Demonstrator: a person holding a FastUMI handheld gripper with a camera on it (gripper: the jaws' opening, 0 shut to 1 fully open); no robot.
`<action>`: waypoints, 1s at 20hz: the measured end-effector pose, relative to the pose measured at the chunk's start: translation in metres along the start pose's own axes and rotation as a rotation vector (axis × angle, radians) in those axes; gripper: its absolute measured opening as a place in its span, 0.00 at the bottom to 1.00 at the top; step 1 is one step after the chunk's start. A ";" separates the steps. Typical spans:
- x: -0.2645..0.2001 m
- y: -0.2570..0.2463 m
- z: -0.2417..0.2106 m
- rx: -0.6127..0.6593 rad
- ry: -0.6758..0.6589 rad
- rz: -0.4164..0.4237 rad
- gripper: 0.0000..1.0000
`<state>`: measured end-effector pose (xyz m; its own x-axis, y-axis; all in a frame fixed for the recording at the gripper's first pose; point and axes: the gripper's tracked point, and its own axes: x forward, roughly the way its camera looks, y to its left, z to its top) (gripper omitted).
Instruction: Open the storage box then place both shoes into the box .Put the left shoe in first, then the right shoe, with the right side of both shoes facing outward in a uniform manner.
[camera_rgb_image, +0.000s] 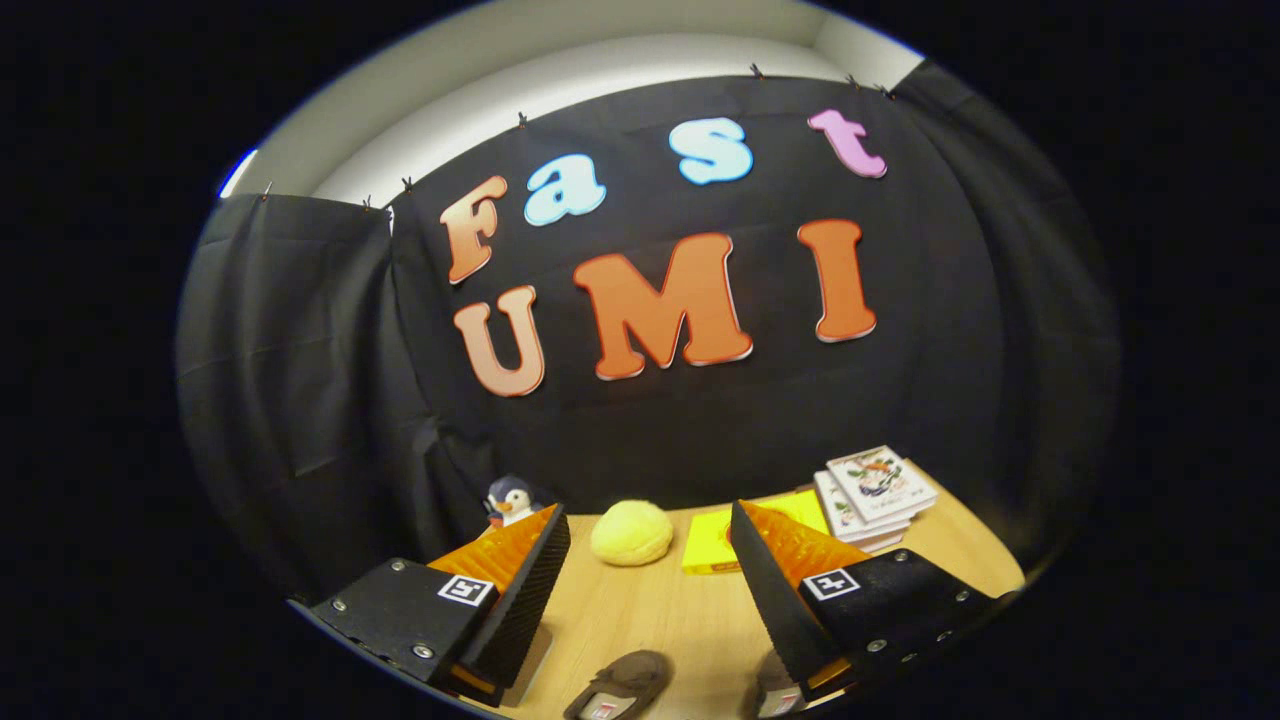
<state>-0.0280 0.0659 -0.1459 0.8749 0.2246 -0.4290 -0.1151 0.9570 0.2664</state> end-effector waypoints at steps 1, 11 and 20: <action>0.006 0.007 -0.021 0.026 0.069 0.028 0.96; 0.013 0.089 -0.173 0.310 0.572 0.284 0.96; 0.008 0.150 -0.238 0.348 0.775 0.531 0.96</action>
<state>-0.1500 0.2547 -0.3152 0.1878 0.7837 -0.5920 -0.1495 0.6185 0.7714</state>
